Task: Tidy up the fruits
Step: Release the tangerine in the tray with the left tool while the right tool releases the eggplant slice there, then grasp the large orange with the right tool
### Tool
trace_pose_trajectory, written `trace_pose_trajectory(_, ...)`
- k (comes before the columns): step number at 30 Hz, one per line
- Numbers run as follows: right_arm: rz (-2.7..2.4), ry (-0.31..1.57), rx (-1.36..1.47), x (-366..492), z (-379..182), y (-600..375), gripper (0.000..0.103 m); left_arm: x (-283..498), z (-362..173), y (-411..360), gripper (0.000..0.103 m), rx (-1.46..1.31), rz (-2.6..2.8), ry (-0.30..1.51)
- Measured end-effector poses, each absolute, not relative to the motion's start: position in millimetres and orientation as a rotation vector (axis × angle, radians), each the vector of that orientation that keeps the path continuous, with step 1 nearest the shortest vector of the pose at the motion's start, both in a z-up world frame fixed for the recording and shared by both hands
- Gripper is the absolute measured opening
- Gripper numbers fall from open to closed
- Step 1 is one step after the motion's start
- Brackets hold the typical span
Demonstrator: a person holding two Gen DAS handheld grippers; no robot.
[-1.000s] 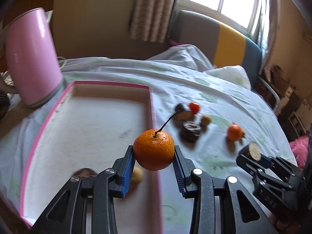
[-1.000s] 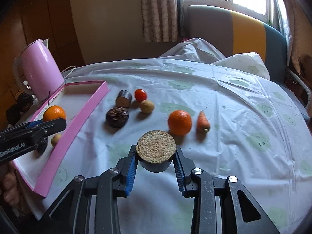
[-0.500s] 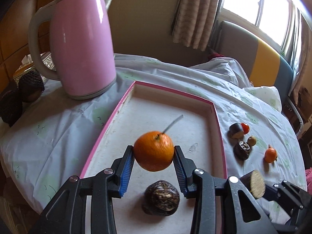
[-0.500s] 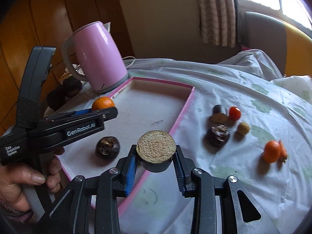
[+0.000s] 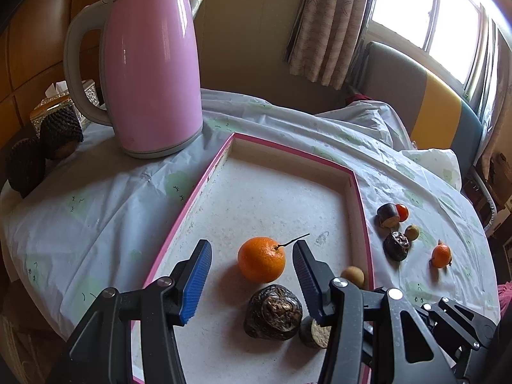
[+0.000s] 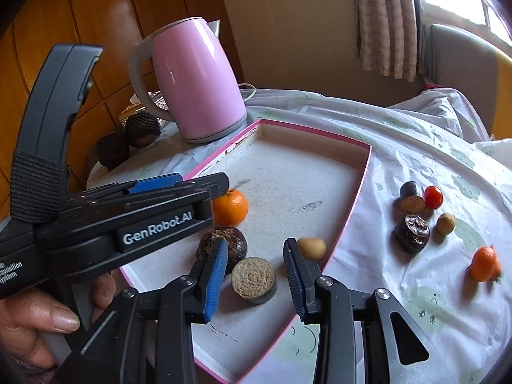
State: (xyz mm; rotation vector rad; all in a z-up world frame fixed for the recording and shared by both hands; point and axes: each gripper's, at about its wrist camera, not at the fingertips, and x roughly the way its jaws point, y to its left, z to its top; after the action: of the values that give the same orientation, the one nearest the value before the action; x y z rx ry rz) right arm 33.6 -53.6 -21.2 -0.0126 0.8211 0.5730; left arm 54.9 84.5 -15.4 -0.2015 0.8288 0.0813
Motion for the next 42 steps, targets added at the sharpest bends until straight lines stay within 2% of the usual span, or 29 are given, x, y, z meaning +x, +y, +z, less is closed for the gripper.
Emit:
trace_pose_trajectory(19, 0.281, 0.826, 0.173, 35.8, -33.9, -154.5, 0.039, 50.2, -12.5, 33.3, 0.054, -0.123, -0.063, 0.825)
trace_pose_trajectory(42, 0.007, 0.812, 0.246, 56.7, -47.8, -262.0, 0.039, 72.9, -22.1, -46.9, 0.053, -0.036, -0.244, 0.876)
